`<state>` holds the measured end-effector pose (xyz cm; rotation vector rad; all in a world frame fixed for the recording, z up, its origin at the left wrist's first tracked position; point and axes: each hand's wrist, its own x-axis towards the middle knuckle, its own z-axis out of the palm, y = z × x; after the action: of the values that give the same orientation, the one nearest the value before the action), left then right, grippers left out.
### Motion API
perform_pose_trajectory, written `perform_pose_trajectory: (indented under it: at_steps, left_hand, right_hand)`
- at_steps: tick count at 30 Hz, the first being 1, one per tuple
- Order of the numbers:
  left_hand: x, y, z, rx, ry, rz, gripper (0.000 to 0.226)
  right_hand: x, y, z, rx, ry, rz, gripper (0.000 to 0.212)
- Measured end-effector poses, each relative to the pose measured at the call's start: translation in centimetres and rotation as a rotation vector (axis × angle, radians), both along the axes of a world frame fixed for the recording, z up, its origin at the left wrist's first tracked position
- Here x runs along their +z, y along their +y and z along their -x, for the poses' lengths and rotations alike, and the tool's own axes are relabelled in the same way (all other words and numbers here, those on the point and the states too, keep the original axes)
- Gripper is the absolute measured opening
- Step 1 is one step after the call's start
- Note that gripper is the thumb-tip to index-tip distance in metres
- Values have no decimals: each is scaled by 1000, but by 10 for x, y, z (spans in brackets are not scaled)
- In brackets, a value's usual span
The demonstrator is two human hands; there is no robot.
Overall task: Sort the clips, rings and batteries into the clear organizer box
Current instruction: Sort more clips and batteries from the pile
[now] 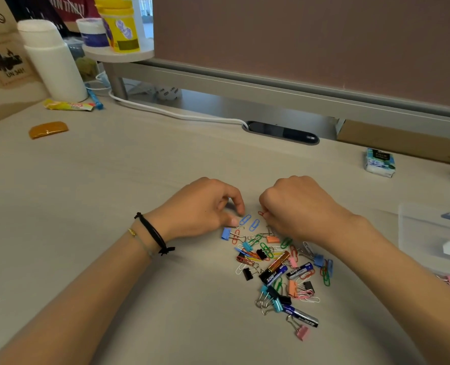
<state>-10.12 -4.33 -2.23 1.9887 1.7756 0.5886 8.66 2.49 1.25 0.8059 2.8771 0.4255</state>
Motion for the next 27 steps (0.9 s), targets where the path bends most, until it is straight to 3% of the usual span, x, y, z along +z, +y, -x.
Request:
perform_pose_trajectory:
  at_steps: [3,5,10,13,15,18,21,24,27]
  left_hand:
    - [1,-1,-4,20,79,8,13]
    - [1,-1,-5,31,117,11,11]
    - [3,-2,-9,7,304,-2,9]
    - [4,-2,-11,-25,392,61,7]
    - [3,-2,-13,-36,456,93,7]
    - [2,-5,-16,-34,463,110,9]
    - [4,-6,-8,0,252,85,15]
    - [4,-2,0,58,-250,58,29]
    - [10,2,-3,167,-896,195,32]
  right_hand:
    - [-3,3,2,-12,49,23,20]
    - [-4,9,0,-92,186,193,20]
    - [-6,14,-18,-299,1012,1246,16]
    - [-12,11,-24,-247,1230,1886,10]
    - [-14,9,-25,-221,1266,2068,9]
    - [-16,9,-25,-229,1268,2099,13]
    - [-16,10,-21,-349,1222,1998,36]
    - [-18,12,-16,-374,961,1393,47]
    - [-15,12,-10,-190,578,829,17]
